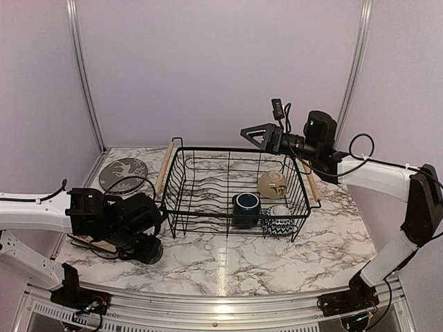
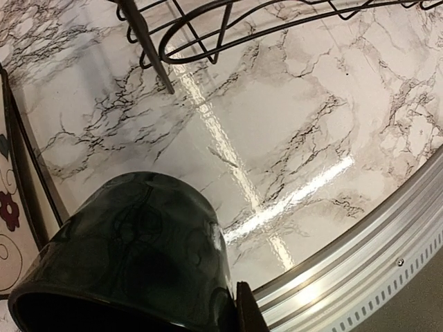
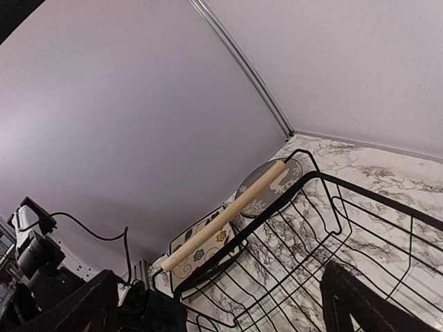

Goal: Unload the mixed dishes from the dish rack
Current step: Place the cup at the corner of the board.

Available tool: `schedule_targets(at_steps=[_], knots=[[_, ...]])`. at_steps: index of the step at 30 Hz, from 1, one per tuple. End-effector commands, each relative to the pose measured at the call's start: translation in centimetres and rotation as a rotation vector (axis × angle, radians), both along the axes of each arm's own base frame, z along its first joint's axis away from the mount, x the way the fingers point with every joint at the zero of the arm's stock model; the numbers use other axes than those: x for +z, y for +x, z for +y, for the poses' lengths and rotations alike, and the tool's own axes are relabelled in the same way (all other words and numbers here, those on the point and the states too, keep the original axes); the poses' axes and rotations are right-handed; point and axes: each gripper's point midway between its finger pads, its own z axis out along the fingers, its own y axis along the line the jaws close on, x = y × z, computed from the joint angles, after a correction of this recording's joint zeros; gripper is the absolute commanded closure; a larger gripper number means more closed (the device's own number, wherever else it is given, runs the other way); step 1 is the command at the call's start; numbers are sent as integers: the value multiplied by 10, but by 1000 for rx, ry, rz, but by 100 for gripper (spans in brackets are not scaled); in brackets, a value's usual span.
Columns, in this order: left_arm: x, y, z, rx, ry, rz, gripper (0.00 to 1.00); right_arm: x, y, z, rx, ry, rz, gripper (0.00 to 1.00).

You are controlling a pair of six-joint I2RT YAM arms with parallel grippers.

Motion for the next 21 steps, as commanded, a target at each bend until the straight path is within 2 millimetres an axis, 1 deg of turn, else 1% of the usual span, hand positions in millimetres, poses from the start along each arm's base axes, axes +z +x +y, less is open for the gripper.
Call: schedule_targets(at_steps=[1, 4, 7, 10, 15, 18, 21], knots=[[-7, -7, -34, -132, -53, 48, 100, 10, -3, -5, -6, 5, -22, 1], [-22, -11, -37, -169, -9, 86, 100, 8, -5, -7, -14, 2, -21, 2], [-30, -11, -40, -202, 26, 102, 100, 7, -6, -8, -16, 0, -17, 2], [-34, -11, -44, -231, 46, 110, 100, 7, -7, -9, -17, 0, -18, 2], [-34, -8, -43, -243, 71, 92, 98, 7, -7, -9, -19, -3, -17, 2], [-36, -9, -42, -246, 87, 105, 90, 5, -6, -9, -20, -4, -10, 2], [-34, -8, -42, -247, 83, 97, 80, 5, -6, -8, -18, -4, -8, 2]])
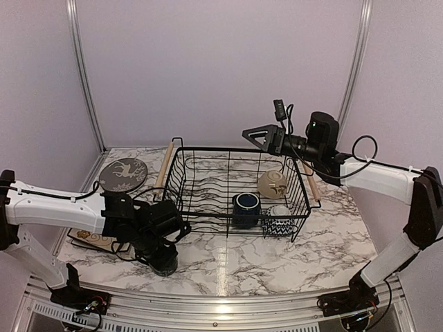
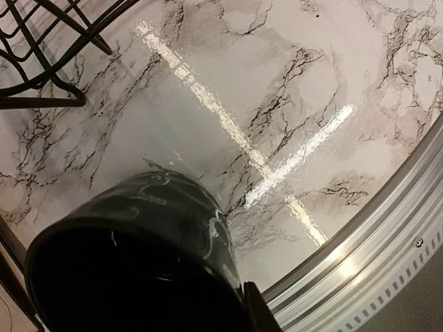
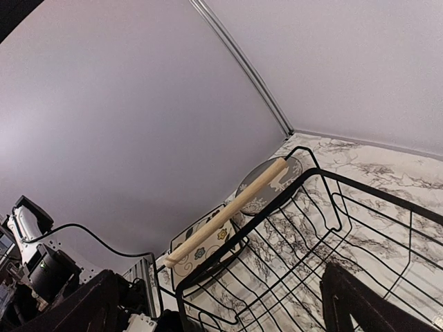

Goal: Unload the mixed dishes from the dish rack
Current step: Place the cup at the corner of the board.

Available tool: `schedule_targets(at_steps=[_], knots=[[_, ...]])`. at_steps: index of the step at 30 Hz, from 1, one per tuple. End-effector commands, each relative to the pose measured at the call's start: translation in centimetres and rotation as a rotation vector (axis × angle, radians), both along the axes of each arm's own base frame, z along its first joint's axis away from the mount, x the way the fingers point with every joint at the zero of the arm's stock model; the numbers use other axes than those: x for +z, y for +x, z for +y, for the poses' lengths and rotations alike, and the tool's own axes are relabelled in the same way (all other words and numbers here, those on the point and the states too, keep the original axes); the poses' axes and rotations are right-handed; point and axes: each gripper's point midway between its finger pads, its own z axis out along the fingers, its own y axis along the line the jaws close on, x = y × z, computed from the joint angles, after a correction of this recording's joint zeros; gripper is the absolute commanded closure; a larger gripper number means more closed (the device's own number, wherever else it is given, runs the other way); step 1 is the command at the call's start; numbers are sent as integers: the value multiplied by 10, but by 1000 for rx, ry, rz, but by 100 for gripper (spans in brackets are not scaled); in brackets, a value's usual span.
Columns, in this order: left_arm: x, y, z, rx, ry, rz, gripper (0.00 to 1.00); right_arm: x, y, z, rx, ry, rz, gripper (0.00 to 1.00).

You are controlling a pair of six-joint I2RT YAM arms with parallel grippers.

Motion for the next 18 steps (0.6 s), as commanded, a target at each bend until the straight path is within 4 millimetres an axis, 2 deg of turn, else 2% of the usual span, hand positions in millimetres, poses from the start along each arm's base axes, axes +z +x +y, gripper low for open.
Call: schedule_targets(at_steps=[1, 4, 7, 13, 18], knots=[[12, 4, -5, -24, -12, -34, 75, 5, 0, -5, -14, -4, -11, 2], [22, 7, -6, -31, -35, -57, 61, 5, 1, -5, -18, -12, -14, 2], [33, 7, -9, -44, -67, -68, 51, 7, 2, -5, -22, -21, -22, 1], [58, 7, -15, -79, -139, -98, 46, 6, 5, -5, -36, -47, -31, 1], [98, 16, -27, -82, -240, -168, 40, -7, 14, -7, -72, -129, -26, 1]])
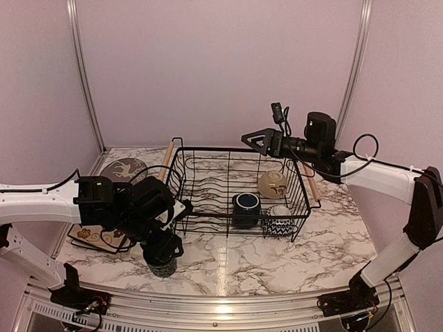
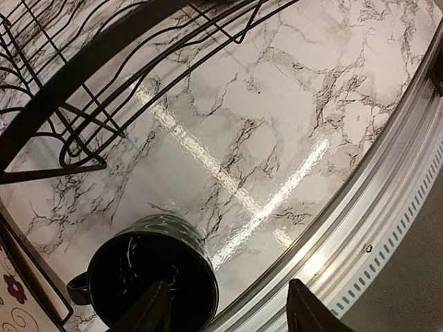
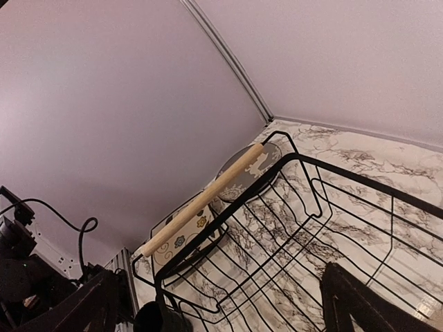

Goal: Unload the mixed dishes from the dish rack
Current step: Place the cup at the corner of the board, then grab the cup from the dish rack.

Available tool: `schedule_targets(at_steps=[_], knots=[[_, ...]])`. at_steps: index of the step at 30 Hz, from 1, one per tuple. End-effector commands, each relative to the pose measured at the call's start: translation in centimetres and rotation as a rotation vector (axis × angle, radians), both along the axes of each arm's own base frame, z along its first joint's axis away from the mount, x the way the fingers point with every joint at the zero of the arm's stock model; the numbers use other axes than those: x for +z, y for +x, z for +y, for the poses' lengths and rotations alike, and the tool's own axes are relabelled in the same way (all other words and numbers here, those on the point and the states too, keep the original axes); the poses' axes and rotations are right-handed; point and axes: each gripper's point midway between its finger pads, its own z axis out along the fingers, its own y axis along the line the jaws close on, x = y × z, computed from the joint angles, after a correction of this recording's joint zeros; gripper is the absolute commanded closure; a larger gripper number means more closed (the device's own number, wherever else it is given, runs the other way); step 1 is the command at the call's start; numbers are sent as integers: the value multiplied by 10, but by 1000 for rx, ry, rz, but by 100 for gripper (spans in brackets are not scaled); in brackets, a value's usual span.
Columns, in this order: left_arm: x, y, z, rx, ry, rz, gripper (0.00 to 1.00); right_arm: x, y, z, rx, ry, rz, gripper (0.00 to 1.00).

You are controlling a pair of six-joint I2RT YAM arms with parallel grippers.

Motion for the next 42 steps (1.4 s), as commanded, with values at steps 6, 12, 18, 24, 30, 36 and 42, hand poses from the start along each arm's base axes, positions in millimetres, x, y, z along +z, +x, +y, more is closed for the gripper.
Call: schedule_targets(at_steps=[6, 12, 18, 24, 30, 36, 42], knots=[[109, 25, -27, -24, -309, -143, 37, -18, 19, -11, -81, -233, -21, 1], [185, 48, -49, -26, -632, -236, 29, -48, 27, -19, -92, -487, -3, 2], [229, 96, -41, 84, -784, -387, 19, -117, 4, -4, -41, -879, 38, 1], [261, 127, -42, 135, -899, -478, 6, -169, -14, -1, -14, -1092, 93, 1], [251, 139, -60, 106, -871, -440, 2, -183, -22, -6, -1, -1140, 122, 2], [244, 139, -68, 104, -898, -405, 1, -197, -24, -8, 14, -1164, 145, 2], [242, 142, -60, 138, -890, -414, 1, -210, -27, -5, 44, -1168, 173, 2]])
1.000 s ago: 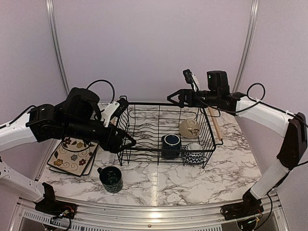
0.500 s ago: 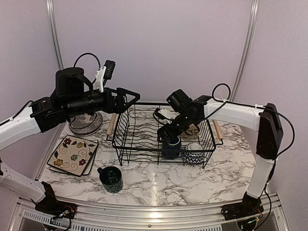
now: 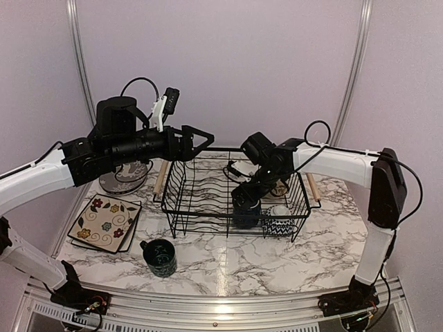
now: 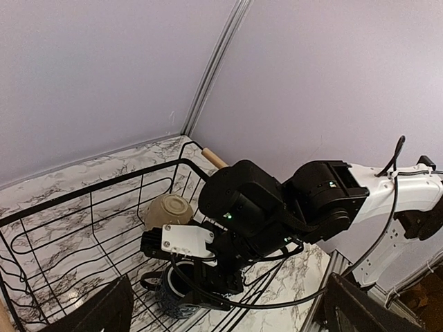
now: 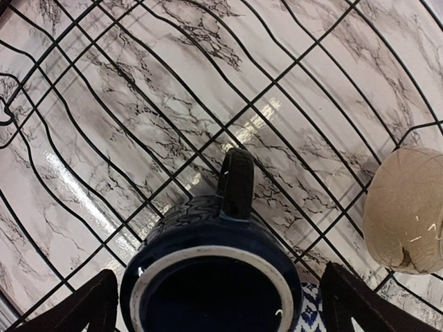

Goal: Unload the mixed dishes from the dish rack
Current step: Grab the cup from the dish rack.

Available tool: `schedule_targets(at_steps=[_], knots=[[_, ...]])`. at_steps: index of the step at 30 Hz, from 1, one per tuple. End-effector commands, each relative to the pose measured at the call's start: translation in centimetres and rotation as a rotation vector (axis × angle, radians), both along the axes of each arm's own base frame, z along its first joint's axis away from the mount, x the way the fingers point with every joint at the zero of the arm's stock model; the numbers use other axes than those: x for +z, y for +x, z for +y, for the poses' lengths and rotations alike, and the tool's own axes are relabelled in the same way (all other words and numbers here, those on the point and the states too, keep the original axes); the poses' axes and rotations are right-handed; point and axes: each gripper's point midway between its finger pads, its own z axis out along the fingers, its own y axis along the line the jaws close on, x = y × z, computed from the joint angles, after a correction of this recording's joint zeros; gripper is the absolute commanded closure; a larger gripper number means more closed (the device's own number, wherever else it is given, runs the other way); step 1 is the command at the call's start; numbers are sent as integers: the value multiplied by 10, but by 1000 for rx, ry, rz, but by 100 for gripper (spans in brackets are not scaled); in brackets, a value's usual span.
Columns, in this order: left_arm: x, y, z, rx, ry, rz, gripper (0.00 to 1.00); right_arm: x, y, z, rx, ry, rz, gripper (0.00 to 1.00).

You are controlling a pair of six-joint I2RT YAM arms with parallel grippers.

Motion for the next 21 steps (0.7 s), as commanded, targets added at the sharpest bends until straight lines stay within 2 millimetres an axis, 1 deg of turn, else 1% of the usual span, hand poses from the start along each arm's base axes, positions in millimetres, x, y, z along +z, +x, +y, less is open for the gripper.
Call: schedule_targets(at_steps=[1, 6, 10, 12, 15, 16, 21], knots=[[6, 2, 7, 19, -26, -12, 1, -17, -2, -4, 5, -48, 36, 2], [1, 3, 10, 28, -21, 2, 1, -27, -3, -6, 5, -68, 51, 1], [0, 6, 11, 41, -18, 9, 1, -29, -2, -5, 4, -68, 52, 3], [0, 7, 11, 45, -17, 10, 1, -30, -3, -3, 9, -61, 57, 7], [1, 7, 12, 45, -18, 6, 1, -29, -3, 0, 15, -49, 57, 20], [-2, 7, 12, 47, -9, 14, 1, -26, -1, 1, 13, -42, 48, 25], [-8, 8, 14, 57, 10, 27, 1, -4, 5, 7, 11, 8, -3, 33]])
